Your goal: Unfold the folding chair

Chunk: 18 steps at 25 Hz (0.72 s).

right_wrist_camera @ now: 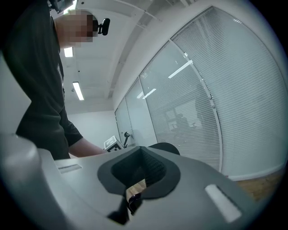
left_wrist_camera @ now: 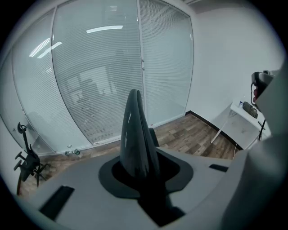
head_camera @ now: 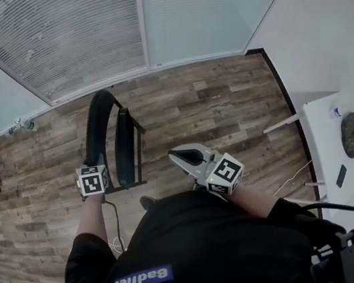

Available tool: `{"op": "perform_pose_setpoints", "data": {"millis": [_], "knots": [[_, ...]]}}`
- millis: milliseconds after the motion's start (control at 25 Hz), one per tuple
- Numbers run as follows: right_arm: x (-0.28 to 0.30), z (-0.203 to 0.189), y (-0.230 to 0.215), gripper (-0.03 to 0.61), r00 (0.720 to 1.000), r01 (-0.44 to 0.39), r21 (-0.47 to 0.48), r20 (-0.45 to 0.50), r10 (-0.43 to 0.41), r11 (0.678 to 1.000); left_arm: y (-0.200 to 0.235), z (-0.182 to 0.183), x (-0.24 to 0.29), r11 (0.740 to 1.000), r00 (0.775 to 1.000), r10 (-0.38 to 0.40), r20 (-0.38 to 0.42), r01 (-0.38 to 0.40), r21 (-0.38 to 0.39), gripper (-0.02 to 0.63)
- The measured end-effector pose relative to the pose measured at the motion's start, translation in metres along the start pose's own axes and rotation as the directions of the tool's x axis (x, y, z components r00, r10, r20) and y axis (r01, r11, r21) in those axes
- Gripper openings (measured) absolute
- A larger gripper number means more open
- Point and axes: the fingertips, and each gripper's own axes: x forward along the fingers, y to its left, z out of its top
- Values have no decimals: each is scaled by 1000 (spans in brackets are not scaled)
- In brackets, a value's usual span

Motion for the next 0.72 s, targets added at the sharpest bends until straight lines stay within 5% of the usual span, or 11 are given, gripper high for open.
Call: {"op": "perform_pose_setpoints", "data": {"millis": [720], "knots": [[32, -60, -23, 8, 993, 36, 84, -118, -26, 996, 2, -4, 7, 1000, 1000, 7, 7, -7, -14, 89]]}}
